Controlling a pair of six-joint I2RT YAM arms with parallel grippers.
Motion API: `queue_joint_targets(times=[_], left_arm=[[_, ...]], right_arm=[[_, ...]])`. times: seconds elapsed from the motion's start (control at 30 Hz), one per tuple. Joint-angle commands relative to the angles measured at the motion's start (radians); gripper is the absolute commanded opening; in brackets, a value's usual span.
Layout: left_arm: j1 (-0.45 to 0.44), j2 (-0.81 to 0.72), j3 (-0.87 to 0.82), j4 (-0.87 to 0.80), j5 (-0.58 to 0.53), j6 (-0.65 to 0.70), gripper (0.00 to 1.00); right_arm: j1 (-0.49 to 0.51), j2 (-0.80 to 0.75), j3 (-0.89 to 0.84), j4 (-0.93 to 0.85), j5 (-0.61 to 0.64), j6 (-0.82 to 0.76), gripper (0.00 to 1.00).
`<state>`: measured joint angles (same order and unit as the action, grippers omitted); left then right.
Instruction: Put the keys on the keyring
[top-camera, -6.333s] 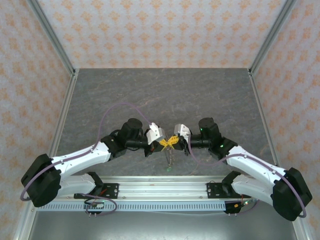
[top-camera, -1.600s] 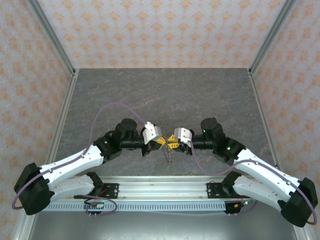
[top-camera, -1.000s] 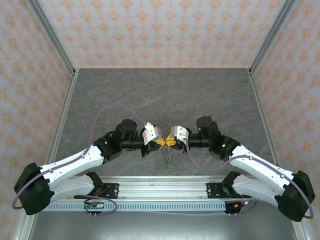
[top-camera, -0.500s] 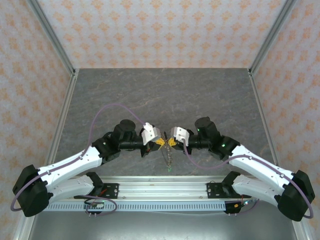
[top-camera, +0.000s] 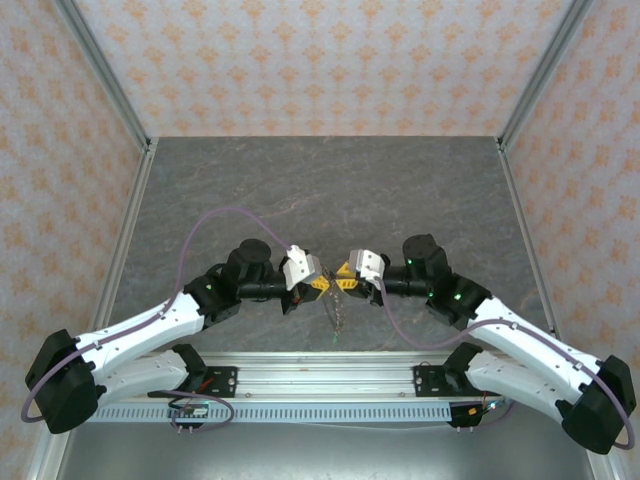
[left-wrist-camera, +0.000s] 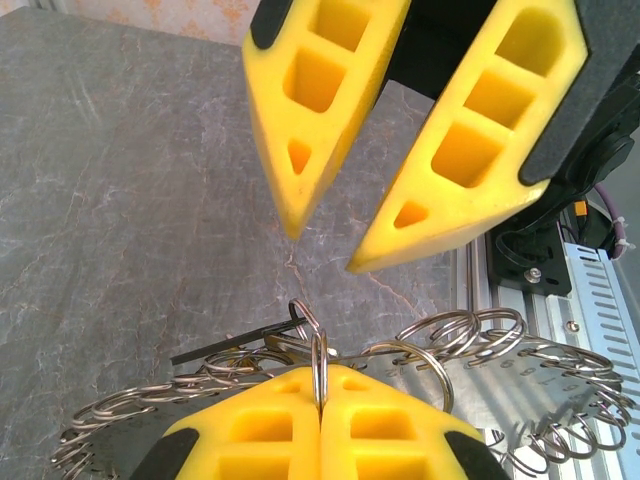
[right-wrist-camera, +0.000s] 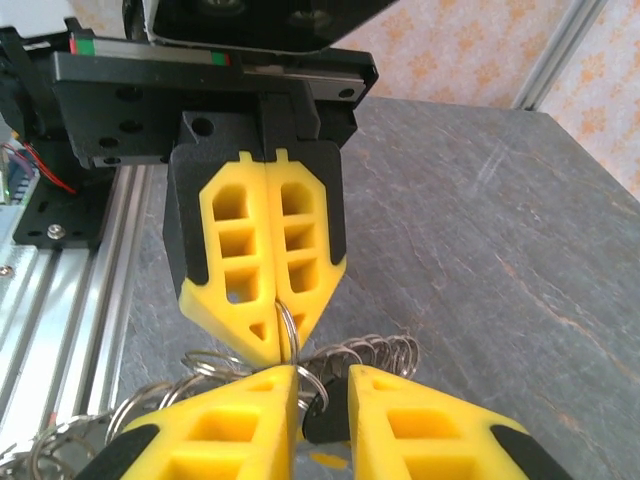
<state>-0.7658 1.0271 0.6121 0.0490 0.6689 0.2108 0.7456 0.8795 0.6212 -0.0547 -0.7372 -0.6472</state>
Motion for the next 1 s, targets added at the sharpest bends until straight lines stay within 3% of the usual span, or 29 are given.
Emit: queue_joint_targets(times=[0.0,0.2,0.4,0.97], left_arm=[[-0.004,-0.017,0.004,0.031,-0.001,0.017,0.00],[-0.003,-0.019,0.000,0.026,-0.005,0.018,0.00],[-0.004,-0.021,0.000,0.029,-0.009,0.021,0.00],[-0.004,-0.013,0.009,0.024,-0.018,0.012,0.00]], right_arm=[[0.008,0.027,0.014,0.071,-0.052,0.029,0.20],[0.008,0.079,0.025,0.041,-0.061,0.010,0.20],[0.008,0.096,0.014,-0.014,0.011,-0.025,0.19],[0.008,0.021,-0.013,-0.009,0.008,-0.021,0.19]])
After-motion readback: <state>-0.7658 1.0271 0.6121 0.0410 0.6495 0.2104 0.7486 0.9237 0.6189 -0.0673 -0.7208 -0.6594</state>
